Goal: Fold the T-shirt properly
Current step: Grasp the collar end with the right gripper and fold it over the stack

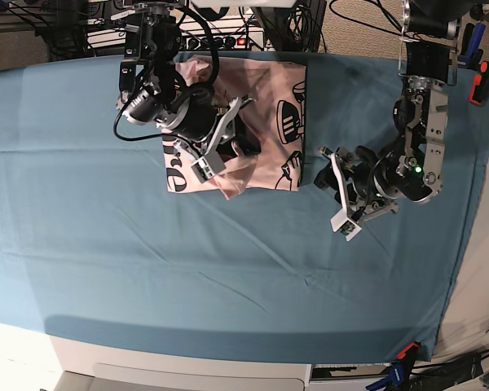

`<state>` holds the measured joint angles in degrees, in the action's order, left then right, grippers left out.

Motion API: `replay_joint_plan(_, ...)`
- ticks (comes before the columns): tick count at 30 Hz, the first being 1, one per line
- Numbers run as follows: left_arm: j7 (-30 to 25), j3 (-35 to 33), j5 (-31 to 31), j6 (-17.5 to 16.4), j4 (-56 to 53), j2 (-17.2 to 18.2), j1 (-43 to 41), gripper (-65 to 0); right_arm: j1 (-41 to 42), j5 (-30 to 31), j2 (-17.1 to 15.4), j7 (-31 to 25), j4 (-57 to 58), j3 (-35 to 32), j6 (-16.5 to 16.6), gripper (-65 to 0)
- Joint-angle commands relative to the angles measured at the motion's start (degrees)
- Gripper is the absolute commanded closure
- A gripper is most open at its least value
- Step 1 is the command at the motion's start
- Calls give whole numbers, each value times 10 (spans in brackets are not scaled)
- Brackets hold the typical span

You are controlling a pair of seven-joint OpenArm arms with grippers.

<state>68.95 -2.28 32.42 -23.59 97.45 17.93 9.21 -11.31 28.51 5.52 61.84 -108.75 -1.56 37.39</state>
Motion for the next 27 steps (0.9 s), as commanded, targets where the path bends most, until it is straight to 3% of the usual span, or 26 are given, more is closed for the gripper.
replay_joint_plan(1, -9, 2, 6, 0, 9, 3, 11, -305, 7, 14, 8, -19, -10, -3, 3, 0)
replay_joint_plan(4, -9, 2, 6, 0, 9, 3, 11, -305, 7, 15, 14, -19, -10, -3, 3, -17)
replay_joint_plan(7, -8, 2, 6, 0, 9, 3, 11, -305, 7, 16, 13, -19, -10, -14, 3, -159)
replay_joint_plan(9, -9, 2, 6, 0, 9, 3, 11, -305, 7, 16, 13, -19, -10, -24, 3, -206)
replay_joint_plan(20, -7, 2, 6, 0, 9, 3, 11, -305, 15, 24, 18, -15, -11, -103, 23, -206)
replay_joint_plan(24, -3, 2, -2, 0, 9, 5, 6, -305, 33, -7, 14, 6, -27, -70, 23, -206)
replay_joint_plan(27, 1, 2, -7, 7, 9, 25, -6, -305, 44, -29, 4, 2, -46, -12, 22, -206)
